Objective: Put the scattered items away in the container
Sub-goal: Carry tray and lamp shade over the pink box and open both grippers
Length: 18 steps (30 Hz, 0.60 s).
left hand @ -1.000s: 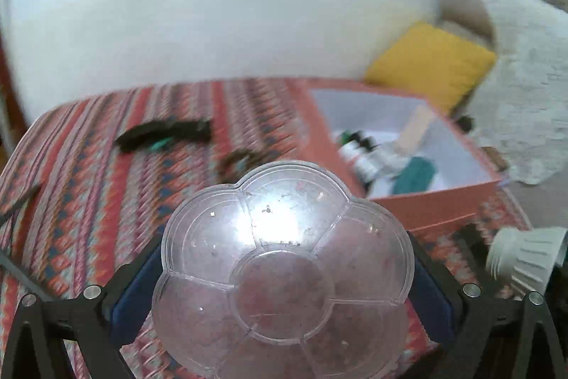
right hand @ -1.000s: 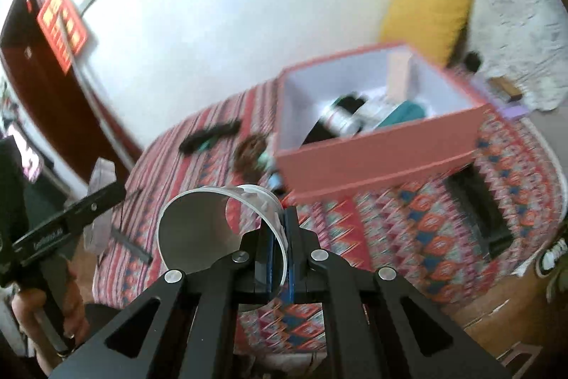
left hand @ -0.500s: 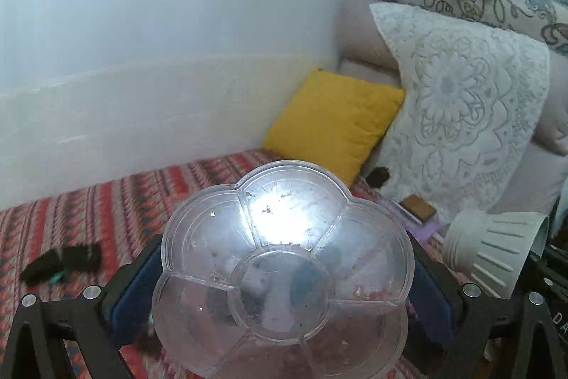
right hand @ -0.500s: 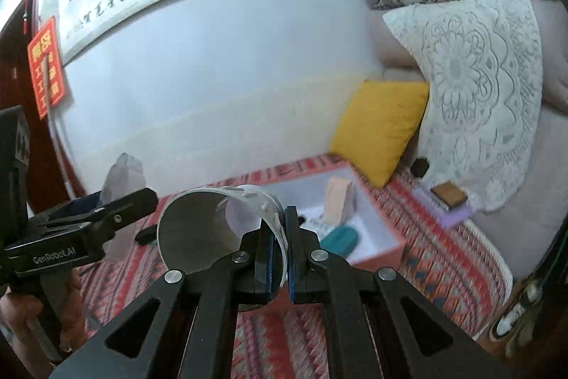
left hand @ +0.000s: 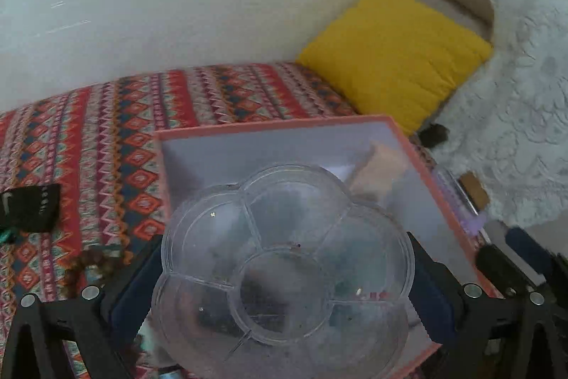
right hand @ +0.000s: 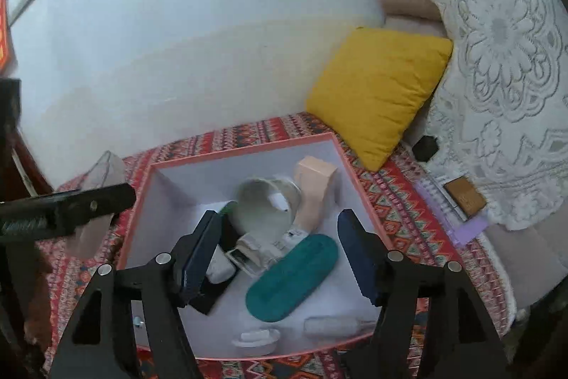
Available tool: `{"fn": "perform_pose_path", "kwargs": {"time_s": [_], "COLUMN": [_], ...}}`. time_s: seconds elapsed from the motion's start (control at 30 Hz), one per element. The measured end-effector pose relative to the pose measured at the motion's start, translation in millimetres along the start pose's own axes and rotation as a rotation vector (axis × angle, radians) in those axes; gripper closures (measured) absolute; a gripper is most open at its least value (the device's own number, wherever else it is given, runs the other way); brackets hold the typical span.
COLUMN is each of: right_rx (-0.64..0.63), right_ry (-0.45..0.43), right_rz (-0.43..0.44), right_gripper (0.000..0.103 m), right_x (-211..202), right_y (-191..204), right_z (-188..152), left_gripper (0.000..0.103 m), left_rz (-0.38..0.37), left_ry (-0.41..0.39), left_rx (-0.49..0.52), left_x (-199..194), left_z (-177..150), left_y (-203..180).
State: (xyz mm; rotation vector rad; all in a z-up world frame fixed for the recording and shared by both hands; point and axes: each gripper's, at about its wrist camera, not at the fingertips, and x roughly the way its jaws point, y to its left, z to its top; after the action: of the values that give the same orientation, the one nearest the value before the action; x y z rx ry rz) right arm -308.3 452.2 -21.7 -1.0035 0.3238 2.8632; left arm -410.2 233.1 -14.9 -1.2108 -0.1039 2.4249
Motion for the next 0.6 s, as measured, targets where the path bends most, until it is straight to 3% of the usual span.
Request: {"fn": "perform_pose_path", "kwargs": {"time_s": [0.2, 0.33, 0.5, 0.6], "right_rx": [0.023, -0.085, -0.116, -0.118], "right_ry": [-0.014, -0.093, -0.128, -0.105], "right_rz": [0.024, 0.074, 0.112, 0.155], "right_gripper": [0.029, 0.028, 0.025, 0.024], "right_x": [-33.6, -74.6, -101.9, -110.5], "right_y": [5.8, 41.3, 72.1, 85.2], "right_z": [-9.0, -18.3, -32.4, -39.2], "left_gripper": [0.001, 0.001, 0.001, 0.001], "left_rz": [-0.124, -0.208, -0.176, -0.089], "left_ry": [0.067, 0.058, 0.020, -0.010], "left_rx": [-0.021, -0.056, -0.041, -0.034], "left_x": [-18.4, -43.0, -73.9, -88.0], "left_z": [-9.5, -13.8, -24.5, -45.9], "left_y": [0.6, -5.6, -2.7, 22.4]}}
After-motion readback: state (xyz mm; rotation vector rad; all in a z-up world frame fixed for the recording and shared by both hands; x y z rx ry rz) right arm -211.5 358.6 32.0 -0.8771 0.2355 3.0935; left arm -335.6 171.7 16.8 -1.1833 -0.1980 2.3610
